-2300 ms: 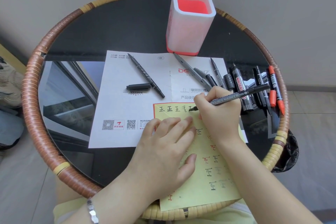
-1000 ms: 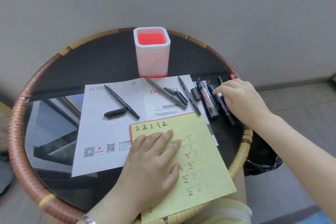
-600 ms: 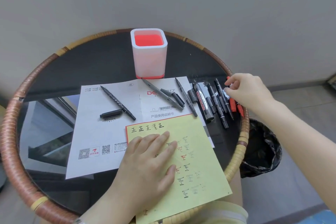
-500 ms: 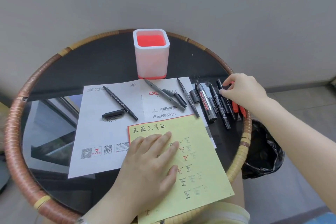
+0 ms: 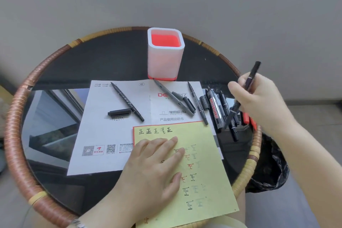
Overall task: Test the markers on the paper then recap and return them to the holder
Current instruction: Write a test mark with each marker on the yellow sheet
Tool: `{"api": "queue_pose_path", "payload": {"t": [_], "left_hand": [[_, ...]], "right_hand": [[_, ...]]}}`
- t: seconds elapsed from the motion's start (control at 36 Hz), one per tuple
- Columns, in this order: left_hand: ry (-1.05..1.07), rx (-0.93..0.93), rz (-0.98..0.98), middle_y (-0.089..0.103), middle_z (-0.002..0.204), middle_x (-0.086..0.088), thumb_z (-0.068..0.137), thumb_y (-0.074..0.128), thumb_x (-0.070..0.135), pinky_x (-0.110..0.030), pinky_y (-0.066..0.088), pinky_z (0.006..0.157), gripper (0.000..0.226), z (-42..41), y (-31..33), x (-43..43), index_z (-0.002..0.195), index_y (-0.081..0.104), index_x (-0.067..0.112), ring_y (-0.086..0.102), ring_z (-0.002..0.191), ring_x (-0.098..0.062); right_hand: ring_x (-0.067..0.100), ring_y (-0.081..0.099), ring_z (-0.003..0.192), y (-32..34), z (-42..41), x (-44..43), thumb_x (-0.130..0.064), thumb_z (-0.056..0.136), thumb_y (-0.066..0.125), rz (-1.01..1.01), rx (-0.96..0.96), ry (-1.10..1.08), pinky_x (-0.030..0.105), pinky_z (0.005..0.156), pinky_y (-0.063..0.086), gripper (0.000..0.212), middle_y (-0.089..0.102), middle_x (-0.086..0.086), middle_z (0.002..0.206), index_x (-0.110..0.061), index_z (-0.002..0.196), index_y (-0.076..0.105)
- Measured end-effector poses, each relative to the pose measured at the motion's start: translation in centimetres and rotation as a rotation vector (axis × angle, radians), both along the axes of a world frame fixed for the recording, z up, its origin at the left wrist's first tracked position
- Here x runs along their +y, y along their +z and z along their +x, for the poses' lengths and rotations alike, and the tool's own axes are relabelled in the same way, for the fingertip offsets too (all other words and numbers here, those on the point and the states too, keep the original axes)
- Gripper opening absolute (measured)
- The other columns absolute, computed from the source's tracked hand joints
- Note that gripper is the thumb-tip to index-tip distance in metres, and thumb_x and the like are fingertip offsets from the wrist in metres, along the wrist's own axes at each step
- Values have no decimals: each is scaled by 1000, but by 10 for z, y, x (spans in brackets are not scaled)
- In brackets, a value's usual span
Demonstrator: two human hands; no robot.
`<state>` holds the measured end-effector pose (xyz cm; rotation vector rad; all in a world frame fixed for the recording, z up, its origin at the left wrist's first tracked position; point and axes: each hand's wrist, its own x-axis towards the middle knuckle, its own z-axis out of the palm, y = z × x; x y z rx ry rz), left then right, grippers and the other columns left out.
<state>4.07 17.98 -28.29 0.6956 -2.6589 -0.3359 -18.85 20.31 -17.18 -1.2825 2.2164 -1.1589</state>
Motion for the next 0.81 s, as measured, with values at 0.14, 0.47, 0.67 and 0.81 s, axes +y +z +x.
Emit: {"api": "queue_pose_path", "payload": {"t": [0.14, 0.47, 0.67, 0.81], "left_hand": [[9, 9, 5, 63, 121, -1, 77, 49, 41, -39, 33, 92, 42, 0, -1, 0, 109, 68, 21, 48, 106, -18], [3, 4, 15, 64, 120, -2, 77, 48, 40, -36, 31, 91, 42, 0, 2, 0, 108, 68, 21, 48, 107, -18], [11, -21, 34, 63, 121, 0, 76, 48, 41, -36, 31, 92, 43, 0, 3, 0, 109, 68, 22, 49, 106, -18], [14, -20, 29, 63, 121, 0, 76, 48, 41, -36, 31, 92, 43, 0, 2, 0, 109, 68, 22, 49, 106, -18]], "right_hand": [[11, 43, 39, -19, 36, 1, -12, 87, 55, -186, -318, 7, 20, 40, 38, 35, 38, 0, 45, -15, 60, 32], [13, 70, 75, -54, 74, -14, -15, 92, 51, -209, -537, 47, 23, 62, 56, 17, 70, 4, 81, -17, 83, 66], [9, 49, 45, -72, 76, -16, -20, 74, 75, -263, -420, -179, 20, 47, 41, 29, 54, -2, 50, -15, 58, 51], [19, 41, 46, -86, 77, -17, -8, 74, 64, -283, -353, -247, 29, 53, 36, 37, 45, 10, 46, -17, 49, 38]]}}
